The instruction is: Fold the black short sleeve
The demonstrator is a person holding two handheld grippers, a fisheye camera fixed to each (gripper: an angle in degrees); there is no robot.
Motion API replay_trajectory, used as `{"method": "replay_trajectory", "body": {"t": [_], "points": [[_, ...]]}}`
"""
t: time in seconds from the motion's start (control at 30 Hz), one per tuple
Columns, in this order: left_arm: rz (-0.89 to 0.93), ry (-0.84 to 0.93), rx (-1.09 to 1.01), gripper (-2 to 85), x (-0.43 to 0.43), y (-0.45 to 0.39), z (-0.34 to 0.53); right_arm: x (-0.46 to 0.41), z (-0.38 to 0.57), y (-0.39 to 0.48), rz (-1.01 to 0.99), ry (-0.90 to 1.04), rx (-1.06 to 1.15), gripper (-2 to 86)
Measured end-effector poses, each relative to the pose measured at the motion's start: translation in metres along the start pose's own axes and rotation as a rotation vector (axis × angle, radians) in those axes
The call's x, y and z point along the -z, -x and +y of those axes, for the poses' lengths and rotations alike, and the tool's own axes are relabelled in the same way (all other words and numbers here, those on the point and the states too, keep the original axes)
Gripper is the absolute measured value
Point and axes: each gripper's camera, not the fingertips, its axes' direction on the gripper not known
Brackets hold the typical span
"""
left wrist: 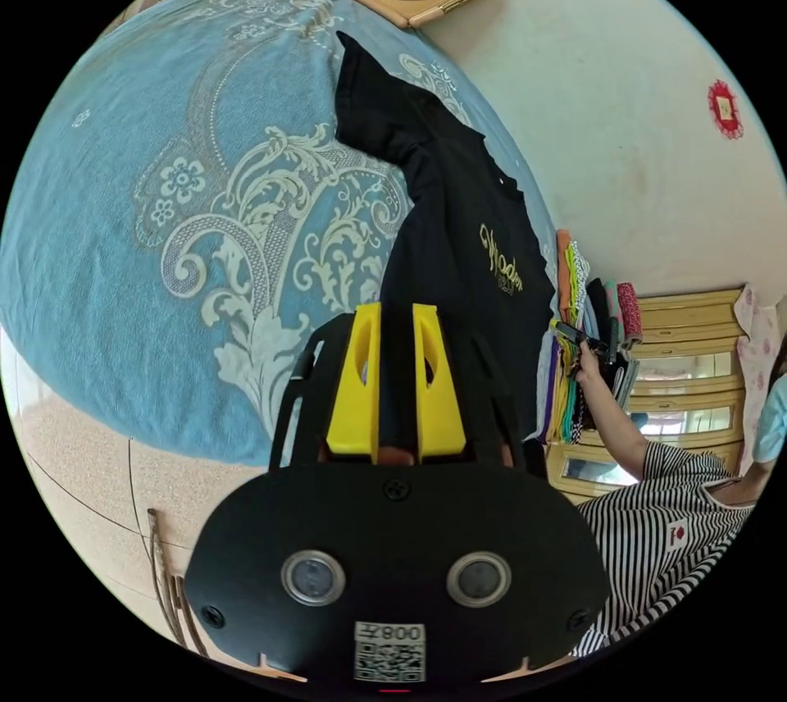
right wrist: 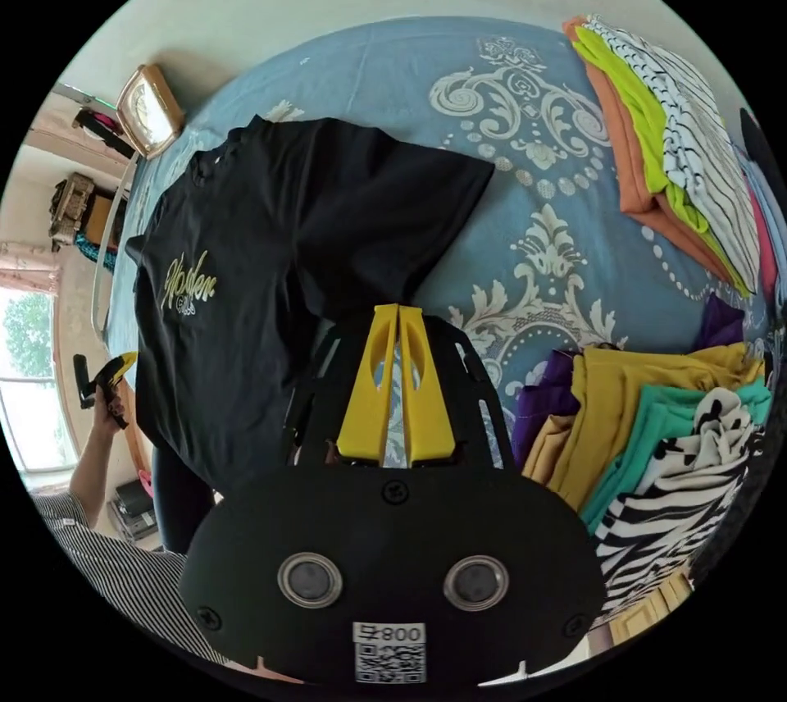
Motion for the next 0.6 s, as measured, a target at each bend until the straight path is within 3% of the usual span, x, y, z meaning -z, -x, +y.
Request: {"method": "replay_trajectory", "body": {"t": [0.27, 0.43, 0.6], "points": [[-0.028, 0.056, 0.095, 9.5, 0.025, 0.016, 0.101, 0.018, 0.148, 0.032, -0.175, 0.076, 0.094, 5.2], [-0.044, 0.052, 0.077, 9.1, 0.032, 0.009, 0.115, 0.005, 0.229, 0.029, -0.23, 0.176, -0.002, 7.8], [-0.151, 0.111, 0.01, 7.0, 0.032, -0.014, 0.123, 0.014, 0.266, 0.034, -0.207, 0.133, -0.031, 7.0]]}}
